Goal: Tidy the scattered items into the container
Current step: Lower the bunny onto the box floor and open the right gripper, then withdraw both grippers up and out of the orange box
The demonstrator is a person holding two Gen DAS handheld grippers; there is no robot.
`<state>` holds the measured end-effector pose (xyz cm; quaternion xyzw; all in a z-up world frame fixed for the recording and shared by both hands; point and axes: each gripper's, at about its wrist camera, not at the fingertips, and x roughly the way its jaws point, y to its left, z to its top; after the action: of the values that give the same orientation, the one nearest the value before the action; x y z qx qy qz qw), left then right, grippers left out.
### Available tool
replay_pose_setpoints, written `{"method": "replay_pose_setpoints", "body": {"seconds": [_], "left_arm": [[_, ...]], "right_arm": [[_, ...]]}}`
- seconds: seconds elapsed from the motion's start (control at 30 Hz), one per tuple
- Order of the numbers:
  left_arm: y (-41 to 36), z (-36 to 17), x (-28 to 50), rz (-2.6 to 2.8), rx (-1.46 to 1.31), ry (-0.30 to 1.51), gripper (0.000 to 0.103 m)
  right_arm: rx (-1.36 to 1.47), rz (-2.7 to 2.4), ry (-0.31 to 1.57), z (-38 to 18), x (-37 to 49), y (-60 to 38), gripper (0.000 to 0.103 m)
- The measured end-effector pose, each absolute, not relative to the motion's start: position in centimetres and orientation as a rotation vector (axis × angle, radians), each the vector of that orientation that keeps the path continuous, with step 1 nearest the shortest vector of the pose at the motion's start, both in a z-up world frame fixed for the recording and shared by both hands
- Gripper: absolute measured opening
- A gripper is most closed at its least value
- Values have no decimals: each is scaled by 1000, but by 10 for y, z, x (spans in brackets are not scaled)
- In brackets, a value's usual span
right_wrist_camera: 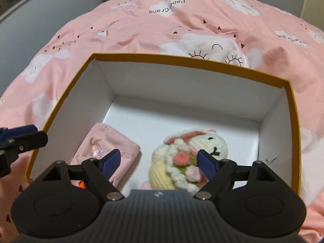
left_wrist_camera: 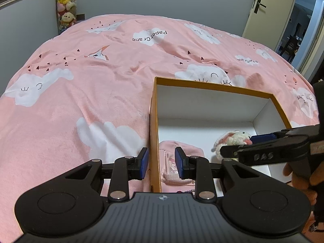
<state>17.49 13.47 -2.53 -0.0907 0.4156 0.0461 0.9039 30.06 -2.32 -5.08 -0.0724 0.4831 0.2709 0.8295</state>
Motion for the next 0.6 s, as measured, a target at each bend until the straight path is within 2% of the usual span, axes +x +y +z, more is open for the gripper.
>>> {"method": "replay_pose_setpoints", "body": {"seconds": [0.37,0.43,0.6], "left_arm": [[132,-33,179,94,-187,883,33],[132,-33,179,98,-187,885,33],[131,-33,179,95,-185,886,33]], "right_arm": [[-54,576,1138,-69,320,-43,81],[-112,596,1117,-73,317,-37,72],[-311,749,1053,-65,303,-27,60]]}}
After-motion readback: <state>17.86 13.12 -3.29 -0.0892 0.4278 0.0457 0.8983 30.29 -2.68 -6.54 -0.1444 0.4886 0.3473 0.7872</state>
